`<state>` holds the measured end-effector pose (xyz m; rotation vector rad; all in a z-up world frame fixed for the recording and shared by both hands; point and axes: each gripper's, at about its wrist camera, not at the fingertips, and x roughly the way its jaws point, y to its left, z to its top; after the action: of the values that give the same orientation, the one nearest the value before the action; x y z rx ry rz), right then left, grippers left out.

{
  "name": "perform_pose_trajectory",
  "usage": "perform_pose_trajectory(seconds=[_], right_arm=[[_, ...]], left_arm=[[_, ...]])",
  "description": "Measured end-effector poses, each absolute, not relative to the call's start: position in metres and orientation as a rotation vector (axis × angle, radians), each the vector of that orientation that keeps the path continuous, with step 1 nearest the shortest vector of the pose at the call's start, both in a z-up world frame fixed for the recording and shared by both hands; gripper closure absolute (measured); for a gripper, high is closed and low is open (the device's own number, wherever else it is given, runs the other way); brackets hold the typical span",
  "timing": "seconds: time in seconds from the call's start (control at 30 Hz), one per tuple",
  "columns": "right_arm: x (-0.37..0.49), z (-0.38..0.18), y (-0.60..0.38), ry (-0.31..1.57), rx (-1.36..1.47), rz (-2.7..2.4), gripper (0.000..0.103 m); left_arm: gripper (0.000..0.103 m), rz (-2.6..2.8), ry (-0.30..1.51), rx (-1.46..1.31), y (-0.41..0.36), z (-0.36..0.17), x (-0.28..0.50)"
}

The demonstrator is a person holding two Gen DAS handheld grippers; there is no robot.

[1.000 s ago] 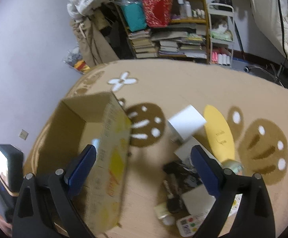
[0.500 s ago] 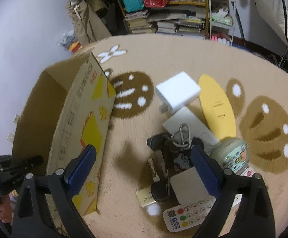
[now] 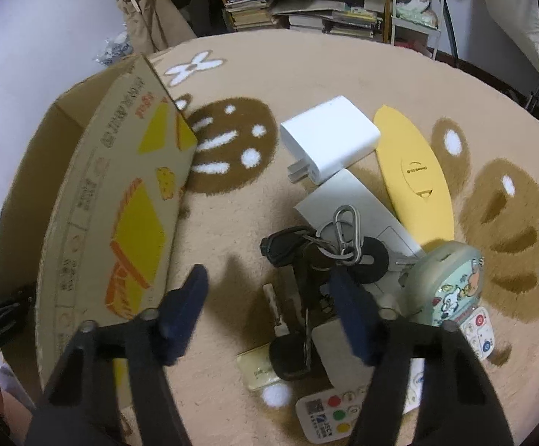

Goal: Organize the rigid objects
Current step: 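Move the right tool back to the pile and grasp the key ring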

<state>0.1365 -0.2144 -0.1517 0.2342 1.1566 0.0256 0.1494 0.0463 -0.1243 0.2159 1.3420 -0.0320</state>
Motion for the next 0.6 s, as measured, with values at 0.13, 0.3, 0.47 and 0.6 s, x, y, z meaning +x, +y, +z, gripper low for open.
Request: perform_pose_trajectory(seconds=[0.13, 0.3, 0.47, 0.6], right_arm=[[0.141, -0.162, -0.219, 1.191, 0.264, 0.008, 0.052], [0.143, -0.169, -0.223, 1.199, 0.238, -0.01, 0.075], [0.137, -0.168, -0.228, 1.187, 0.233, -0.009, 0.094], [0.131, -0.165, -0.23, 1.155, 0.223, -0.028, 0.096]], left_arm=[[0.09, -0.033, 1.342, 0.215, 0.047, -0.124, 0.149], [0.09, -0.033, 1.343, 0.216, 0.046, -0.124, 0.149], [0.09, -0.035, 1.344, 0.21, 0.047, -0.124, 0.149], [0.09, -0.036, 1.344, 0.211, 0.047, -0.124, 0.15]])
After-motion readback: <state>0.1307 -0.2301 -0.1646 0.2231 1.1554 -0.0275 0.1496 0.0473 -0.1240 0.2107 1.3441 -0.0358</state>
